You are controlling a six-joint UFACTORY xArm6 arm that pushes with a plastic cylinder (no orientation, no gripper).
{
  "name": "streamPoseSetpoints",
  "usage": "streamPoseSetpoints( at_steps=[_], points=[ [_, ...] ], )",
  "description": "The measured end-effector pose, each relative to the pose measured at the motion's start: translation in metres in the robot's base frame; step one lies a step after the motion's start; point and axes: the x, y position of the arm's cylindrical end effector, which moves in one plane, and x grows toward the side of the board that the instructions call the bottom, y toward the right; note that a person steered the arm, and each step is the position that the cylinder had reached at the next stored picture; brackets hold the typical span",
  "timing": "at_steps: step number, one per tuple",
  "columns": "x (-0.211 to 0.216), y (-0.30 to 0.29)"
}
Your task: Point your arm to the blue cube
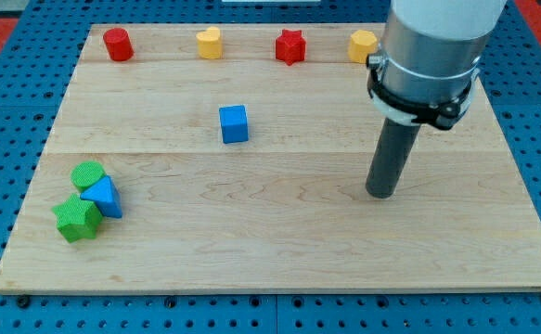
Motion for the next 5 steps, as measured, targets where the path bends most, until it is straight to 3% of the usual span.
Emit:
streamPoseSetpoints(
  at_steps=[2,5],
  points=[
    [-0.07,-0.012],
    [-0.082,-0.007]
  ],
)
